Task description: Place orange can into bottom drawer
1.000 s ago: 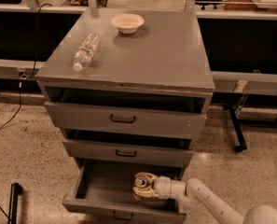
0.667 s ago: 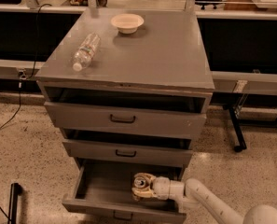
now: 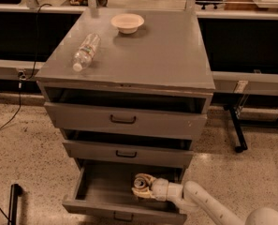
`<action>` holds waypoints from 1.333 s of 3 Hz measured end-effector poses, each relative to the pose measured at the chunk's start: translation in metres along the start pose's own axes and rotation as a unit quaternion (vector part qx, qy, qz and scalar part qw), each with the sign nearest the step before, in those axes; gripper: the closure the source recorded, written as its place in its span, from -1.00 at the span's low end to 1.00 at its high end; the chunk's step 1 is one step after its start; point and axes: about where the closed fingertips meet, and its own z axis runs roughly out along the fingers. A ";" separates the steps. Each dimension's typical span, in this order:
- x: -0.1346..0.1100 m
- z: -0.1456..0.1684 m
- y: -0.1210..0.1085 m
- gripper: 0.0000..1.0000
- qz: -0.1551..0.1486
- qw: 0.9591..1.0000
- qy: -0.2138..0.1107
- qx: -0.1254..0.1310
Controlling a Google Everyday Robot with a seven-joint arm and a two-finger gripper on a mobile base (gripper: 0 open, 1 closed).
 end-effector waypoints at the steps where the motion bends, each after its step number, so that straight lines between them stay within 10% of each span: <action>1: 0.015 0.000 -0.010 1.00 -0.002 1.000 0.008 0.024; 2: 0.031 0.001 -0.023 1.00 0.003 0.999 0.023 0.040; 4: 0.054 -0.002 -0.030 0.26 0.022 0.998 0.022 0.051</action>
Offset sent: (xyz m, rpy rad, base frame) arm 0.0352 -0.0214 -0.0506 -0.0834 0.0336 -0.1284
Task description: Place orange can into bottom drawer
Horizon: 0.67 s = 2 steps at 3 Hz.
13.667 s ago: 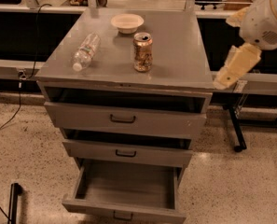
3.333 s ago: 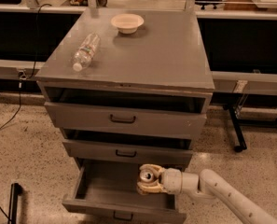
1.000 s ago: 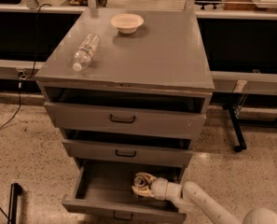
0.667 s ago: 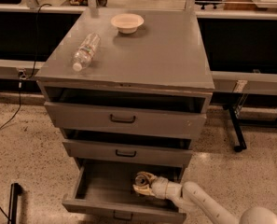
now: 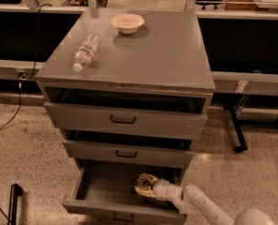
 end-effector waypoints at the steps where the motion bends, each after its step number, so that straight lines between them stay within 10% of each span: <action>1: 0.001 0.001 0.000 -0.23 0.001 1.000 -0.002 -0.001; 2: 0.000 0.003 0.001 -0.66 0.001 1.000 -0.003 -0.003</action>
Offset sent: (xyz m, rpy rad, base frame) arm 0.0005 0.0007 -0.0010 0.0044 0.0003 0.0008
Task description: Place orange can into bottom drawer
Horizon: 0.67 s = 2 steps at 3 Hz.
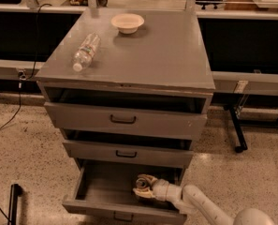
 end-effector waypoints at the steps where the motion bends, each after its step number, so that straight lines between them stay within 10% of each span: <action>1: 0.000 0.002 0.001 -1.00 0.000 1.000 -0.001 -0.002; 2: 0.000 0.002 0.001 -1.00 0.000 1.000 -0.001 -0.002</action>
Offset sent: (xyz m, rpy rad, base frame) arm -0.0004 0.0021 0.0001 0.0018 0.0005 0.0026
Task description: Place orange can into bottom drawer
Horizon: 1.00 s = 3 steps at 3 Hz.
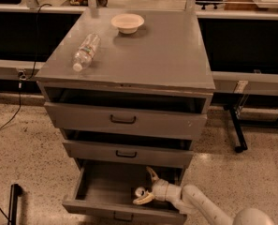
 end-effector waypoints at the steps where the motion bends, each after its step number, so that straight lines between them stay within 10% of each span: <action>1: -0.007 -0.013 0.004 -1.00 -0.003 1.000 0.009 0.005; 3: -0.010 -0.091 0.029 -1.00 0.010 0.998 0.053 0.040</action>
Offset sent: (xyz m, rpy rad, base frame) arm -0.0693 -0.0781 0.0350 -0.1695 0.0334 -0.0544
